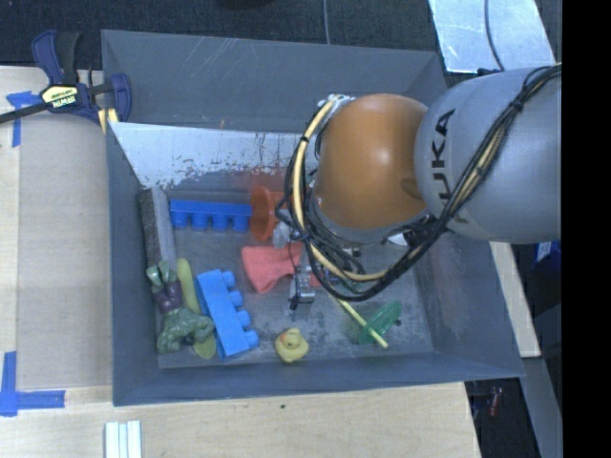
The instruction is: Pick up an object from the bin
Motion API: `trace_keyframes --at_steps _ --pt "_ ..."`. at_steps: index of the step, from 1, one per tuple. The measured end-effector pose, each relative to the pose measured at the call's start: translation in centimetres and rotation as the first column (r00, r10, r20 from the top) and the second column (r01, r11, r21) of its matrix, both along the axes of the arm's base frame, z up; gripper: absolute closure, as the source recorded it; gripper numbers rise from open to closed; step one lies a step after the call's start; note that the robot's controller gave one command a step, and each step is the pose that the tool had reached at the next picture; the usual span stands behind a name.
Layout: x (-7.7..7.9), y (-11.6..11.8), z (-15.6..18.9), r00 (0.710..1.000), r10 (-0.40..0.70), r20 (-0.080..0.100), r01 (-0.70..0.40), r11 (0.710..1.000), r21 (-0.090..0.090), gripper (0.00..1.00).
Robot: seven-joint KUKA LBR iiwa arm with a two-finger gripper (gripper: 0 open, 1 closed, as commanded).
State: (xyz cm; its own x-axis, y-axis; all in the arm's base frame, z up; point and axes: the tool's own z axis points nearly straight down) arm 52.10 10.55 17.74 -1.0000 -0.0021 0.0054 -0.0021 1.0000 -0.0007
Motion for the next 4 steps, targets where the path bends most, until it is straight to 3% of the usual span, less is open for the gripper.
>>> trace_keyframes --at_steps 1,2,4 --pt "0.2 -0.1 0.4 1.0 -0.002 0.008 0.002 1.0 0.002 0.0" --pt "5.1 -4.3 -8.6 1.0 -0.004 0.005 0.004 1.0 0.001 0.0" --pt "5.5 -4.8 -9.7 1.0 -0.024 -0.008 0.024 1.0 0.002 0.0"
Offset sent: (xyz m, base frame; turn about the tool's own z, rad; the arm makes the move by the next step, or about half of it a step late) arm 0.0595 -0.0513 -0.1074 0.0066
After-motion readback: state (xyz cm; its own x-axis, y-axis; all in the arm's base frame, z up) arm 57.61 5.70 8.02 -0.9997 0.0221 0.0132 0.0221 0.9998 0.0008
